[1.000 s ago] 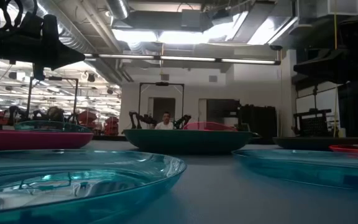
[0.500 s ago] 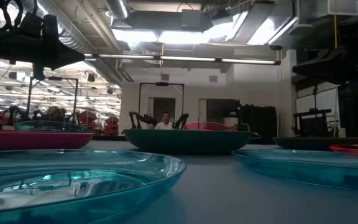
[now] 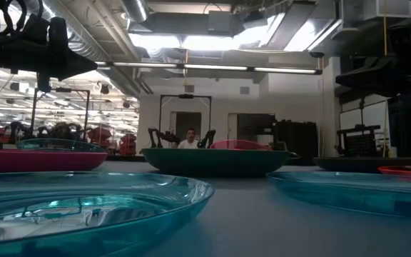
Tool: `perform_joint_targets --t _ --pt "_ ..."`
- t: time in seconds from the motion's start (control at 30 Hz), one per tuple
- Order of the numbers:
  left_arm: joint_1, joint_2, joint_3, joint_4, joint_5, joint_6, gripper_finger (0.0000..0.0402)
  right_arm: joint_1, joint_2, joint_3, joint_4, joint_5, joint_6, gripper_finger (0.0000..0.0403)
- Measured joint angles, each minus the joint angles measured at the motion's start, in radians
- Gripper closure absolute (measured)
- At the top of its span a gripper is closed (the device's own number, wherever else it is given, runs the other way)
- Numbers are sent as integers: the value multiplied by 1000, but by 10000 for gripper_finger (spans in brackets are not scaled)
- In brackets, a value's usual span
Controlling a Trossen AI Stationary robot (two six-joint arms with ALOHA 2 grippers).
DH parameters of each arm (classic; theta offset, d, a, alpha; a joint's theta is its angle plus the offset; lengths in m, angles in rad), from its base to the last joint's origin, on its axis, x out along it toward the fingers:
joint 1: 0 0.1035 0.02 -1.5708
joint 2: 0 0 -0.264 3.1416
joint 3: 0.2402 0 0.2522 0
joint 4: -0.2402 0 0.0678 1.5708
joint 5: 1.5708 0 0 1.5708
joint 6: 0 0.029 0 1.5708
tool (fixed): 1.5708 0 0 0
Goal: Stack plastic plates
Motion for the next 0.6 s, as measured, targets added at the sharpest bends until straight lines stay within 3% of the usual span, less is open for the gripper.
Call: perform_joint_targets --t 0.4,0.6 --pt "0 0 0 3 15 0 400 0 0 0 1 1 0 401" --pt "0 0 0 4 99 0 354 0 0 0 2 1 0 401"
